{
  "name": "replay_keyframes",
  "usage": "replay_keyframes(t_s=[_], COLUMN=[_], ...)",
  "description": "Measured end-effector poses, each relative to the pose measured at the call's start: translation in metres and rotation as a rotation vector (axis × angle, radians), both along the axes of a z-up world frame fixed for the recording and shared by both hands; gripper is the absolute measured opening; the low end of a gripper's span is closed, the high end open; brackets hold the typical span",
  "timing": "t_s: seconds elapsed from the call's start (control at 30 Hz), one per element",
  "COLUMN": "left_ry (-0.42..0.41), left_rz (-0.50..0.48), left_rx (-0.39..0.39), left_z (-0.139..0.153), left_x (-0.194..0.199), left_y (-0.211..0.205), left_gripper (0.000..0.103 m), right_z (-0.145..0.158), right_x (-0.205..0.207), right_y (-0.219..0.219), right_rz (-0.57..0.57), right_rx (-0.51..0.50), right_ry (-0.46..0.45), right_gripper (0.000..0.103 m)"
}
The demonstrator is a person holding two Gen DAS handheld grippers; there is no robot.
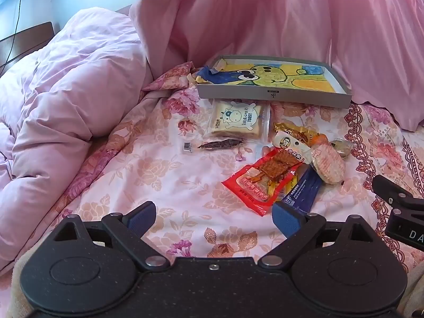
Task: Organize snacks
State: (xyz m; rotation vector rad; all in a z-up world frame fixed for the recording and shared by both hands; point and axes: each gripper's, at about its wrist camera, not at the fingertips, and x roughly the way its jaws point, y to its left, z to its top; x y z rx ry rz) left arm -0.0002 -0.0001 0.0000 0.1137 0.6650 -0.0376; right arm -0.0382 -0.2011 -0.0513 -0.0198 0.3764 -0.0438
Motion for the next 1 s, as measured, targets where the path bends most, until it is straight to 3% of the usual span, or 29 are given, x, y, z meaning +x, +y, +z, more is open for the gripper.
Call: replay_keyframes(t_s=[1.0], left_ry=[0.008], left_rz=[-0.001], left_rx=[-0.009], left_z=[0.0000], left_x=[0.0003], left_y=[0.0002], left_gripper=[0.095], right_z=[0.0002], right_x=[-0.0003], right_y=[-0.0001], right_rz=[-0.002], right_rx=[0.001], right_ry=[0.006], right_gripper=[0.103])
